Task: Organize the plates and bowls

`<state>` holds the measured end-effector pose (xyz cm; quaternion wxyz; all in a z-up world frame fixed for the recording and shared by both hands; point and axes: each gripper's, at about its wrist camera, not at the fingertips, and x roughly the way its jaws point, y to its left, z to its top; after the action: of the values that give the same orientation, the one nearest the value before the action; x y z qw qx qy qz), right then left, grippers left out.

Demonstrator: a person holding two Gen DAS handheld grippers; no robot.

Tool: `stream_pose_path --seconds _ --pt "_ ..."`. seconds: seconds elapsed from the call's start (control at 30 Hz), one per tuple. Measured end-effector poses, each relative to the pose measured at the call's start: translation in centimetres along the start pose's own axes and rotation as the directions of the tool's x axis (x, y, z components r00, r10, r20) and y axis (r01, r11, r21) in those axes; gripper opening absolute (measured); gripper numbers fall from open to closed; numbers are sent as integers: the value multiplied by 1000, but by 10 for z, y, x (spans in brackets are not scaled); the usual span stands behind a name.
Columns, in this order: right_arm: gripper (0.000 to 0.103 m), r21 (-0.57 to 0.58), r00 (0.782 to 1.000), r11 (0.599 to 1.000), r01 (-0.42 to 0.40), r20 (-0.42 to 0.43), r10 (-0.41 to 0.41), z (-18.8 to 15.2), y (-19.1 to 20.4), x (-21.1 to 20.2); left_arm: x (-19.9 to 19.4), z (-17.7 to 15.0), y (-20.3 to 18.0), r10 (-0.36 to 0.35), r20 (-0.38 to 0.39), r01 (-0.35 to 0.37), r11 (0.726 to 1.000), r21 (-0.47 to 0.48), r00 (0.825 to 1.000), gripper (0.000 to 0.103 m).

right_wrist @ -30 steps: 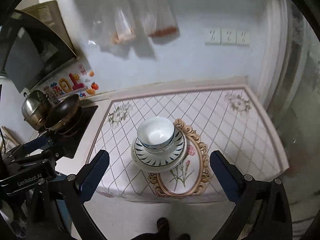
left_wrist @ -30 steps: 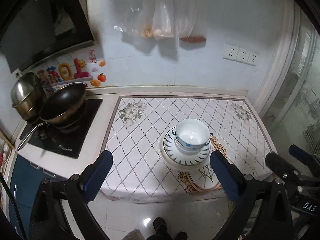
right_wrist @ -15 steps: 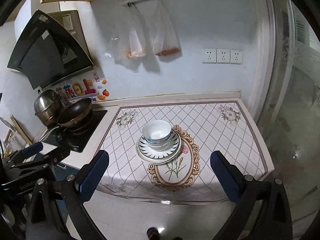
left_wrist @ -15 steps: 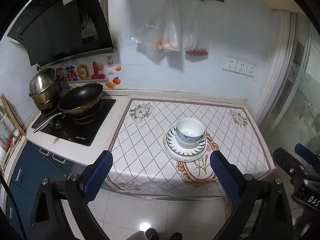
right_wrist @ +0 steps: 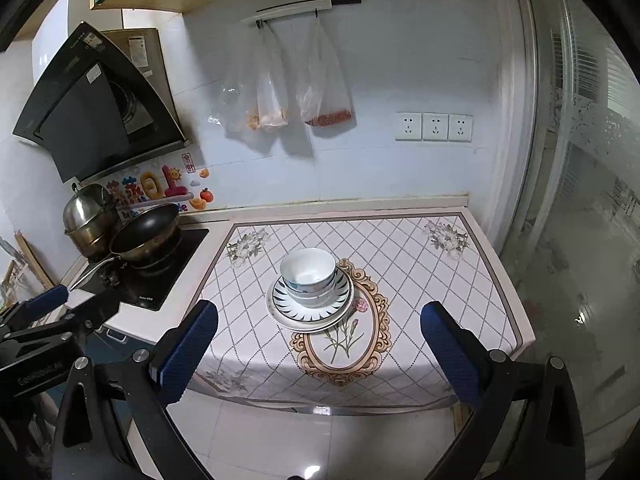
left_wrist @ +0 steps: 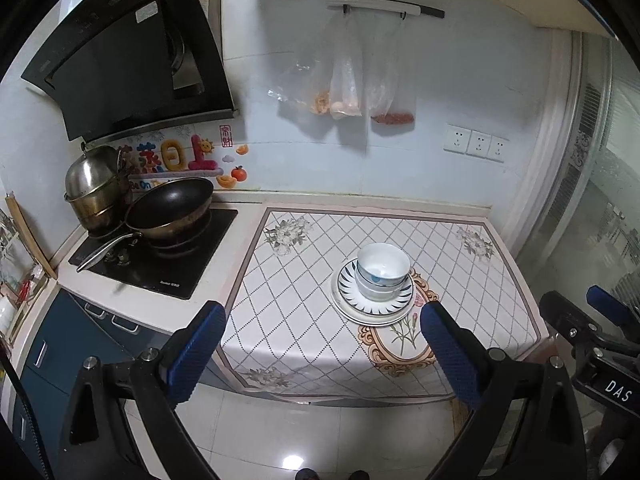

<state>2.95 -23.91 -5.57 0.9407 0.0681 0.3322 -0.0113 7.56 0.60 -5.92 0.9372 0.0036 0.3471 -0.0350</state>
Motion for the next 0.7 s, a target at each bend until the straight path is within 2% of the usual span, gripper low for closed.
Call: stream_pose_path --seconds 0.7 --pt "103 9 1000 1000 24 17 -24 -1 9 1 -1 2 5 -23 8 23 1000 2 1000 100"
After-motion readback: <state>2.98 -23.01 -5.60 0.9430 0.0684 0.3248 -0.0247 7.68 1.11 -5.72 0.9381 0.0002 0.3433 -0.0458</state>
